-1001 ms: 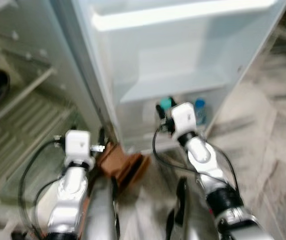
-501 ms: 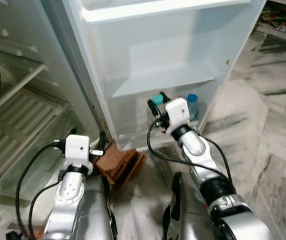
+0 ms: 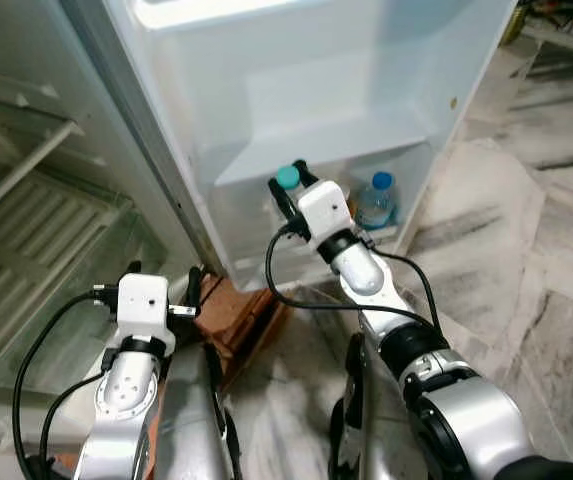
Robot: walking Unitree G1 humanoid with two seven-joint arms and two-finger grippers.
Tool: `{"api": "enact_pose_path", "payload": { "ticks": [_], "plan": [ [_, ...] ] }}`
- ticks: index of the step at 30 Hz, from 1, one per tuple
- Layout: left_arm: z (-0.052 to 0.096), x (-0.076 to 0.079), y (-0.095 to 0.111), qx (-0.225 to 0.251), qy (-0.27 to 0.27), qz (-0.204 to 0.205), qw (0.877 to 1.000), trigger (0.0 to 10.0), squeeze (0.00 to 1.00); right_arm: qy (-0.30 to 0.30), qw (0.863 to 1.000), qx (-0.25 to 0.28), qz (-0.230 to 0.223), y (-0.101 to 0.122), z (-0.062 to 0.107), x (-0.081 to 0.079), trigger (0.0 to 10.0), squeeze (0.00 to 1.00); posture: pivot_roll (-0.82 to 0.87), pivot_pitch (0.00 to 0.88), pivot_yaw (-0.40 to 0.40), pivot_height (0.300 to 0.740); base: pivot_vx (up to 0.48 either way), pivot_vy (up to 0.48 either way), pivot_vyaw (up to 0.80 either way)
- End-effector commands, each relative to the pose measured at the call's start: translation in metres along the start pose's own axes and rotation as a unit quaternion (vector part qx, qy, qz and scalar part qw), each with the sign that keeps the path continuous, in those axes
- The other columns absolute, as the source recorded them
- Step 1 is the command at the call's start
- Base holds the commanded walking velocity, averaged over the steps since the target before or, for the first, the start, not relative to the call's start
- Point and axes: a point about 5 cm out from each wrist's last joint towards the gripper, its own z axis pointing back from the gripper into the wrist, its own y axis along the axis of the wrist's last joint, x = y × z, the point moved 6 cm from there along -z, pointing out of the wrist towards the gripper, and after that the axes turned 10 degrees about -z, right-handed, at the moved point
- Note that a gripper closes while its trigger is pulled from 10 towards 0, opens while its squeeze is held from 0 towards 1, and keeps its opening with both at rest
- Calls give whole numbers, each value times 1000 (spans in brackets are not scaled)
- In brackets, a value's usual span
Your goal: Restocking fridge
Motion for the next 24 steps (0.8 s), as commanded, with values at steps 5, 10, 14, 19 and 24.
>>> {"api": "enact_pose_path", "payload": {
  "ticks": [5,10,14,19,24],
  "plan": [
    [2,-2,2,-5,-6,-11,1000,10000,0,-39,991,-128,-20,-57,23,3,10000,0,237,253,88,566,0,0,0],
    [4,-3,1,-7,-9,-13,1000,10000,0,-63,987,-146,-28,-64,28,11,10000,0,245,250,93,566,0,0,0],
    [4,-4,0,-9,-9,-14,1000,10000,0,-71,987,-144,-24,-63,28,16,10000,0,240,247,93,566,0,0,0],
    [-1,1,3,-5,-11,-10,1000,10000,0,-71,985,-155,-36,-65,28,25,10000,0,224,239,83,566,0,0,0],
    [-3,5,4,-4,-12,-6,1000,10000,0,-102,978,-180,4,-71,35,43,10000,0,217,232,74,566,0,0,0]
  ]
}}
